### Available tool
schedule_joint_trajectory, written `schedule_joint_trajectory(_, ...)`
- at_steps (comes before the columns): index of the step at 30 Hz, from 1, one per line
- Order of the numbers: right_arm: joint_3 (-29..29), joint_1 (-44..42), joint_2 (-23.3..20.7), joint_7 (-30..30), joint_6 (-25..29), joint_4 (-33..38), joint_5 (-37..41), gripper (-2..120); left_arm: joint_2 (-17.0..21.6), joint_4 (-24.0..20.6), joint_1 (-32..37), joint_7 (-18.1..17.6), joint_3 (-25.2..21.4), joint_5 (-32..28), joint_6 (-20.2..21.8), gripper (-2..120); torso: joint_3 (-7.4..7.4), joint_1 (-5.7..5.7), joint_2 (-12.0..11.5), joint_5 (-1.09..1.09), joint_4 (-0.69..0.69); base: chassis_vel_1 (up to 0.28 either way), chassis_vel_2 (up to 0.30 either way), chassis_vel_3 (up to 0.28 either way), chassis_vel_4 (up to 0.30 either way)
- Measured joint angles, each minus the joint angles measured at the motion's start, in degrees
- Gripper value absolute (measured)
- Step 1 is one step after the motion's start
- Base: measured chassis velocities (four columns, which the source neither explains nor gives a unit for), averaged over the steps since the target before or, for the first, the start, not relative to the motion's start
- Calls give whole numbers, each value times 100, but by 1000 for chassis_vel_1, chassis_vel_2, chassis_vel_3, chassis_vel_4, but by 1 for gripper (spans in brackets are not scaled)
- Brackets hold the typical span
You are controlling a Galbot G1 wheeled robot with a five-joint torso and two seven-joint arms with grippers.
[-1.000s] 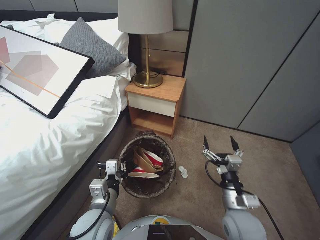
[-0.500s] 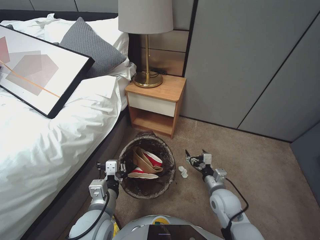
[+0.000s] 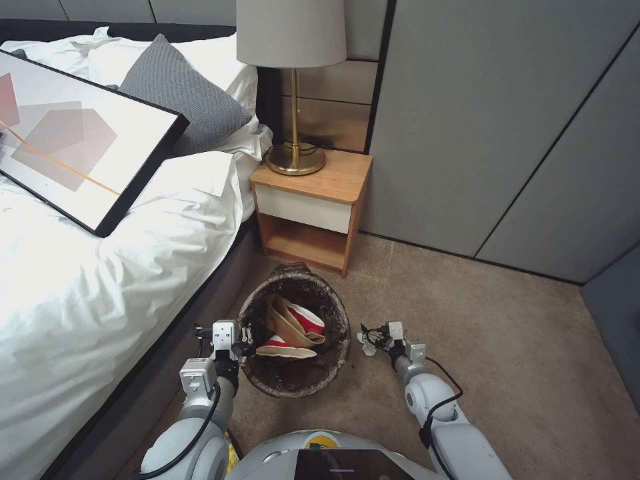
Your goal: Pick up the trash bin, then pick up the garbage from the floor and place it into the trash bin.
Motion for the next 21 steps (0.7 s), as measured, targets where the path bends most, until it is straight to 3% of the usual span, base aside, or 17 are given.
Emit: schedule_joint_trajectory(21,-96,209,124,-72,278,-777,-461,96,-17,-16,30,-13,28,33,-7,0,0,0,1,0,0,0,0,0,0)
